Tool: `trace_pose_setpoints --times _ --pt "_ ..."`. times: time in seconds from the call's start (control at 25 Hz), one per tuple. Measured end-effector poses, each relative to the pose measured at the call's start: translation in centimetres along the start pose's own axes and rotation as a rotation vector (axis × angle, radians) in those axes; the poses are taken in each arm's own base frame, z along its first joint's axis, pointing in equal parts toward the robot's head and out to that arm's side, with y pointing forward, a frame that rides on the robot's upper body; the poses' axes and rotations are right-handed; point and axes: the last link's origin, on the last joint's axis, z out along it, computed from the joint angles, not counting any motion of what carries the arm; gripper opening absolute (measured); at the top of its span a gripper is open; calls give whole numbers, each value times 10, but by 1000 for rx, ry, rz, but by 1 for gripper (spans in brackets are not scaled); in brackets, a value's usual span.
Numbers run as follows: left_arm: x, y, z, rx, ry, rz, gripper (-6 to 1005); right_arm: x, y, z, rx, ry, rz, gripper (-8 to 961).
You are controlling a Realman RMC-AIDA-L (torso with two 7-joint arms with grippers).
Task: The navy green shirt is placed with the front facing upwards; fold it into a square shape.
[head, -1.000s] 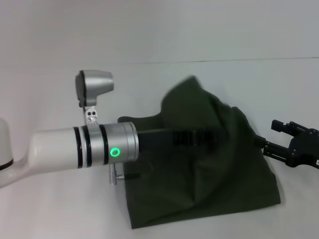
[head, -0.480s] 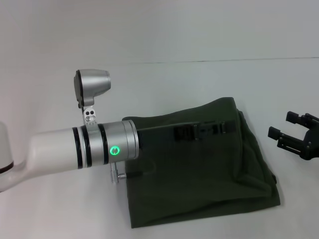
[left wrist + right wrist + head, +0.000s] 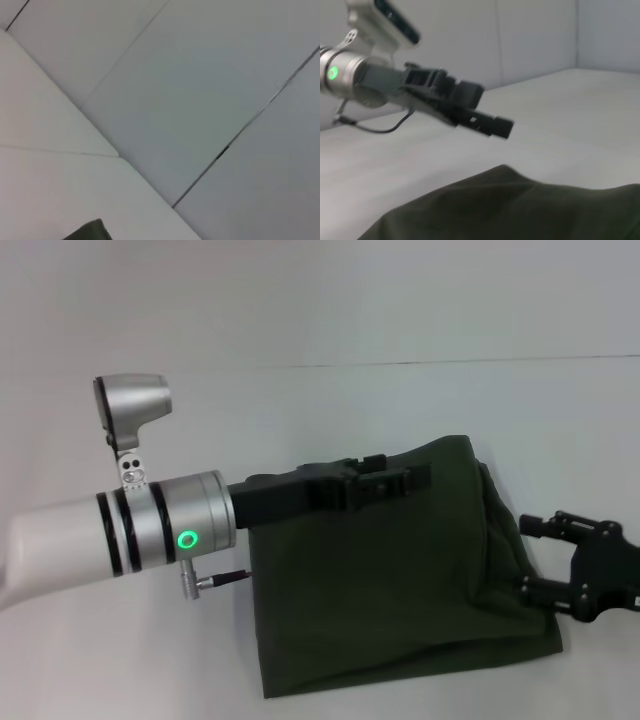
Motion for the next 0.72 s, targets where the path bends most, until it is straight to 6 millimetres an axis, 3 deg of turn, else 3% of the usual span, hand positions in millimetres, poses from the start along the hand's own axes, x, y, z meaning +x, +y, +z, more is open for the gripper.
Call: trace_pose_setpoints --times 0.2,0.52,0.72 --pt "0 -2 -6 9 9 41 900 -8 -6 15 17 -12 11 795" --pt "6 -5 -24 21 84 32 900 -24 -15 67 -9 28 28 794" --pt "6 -6 -32 20 115 17 901 -22 -18 91 8 104 11 795"
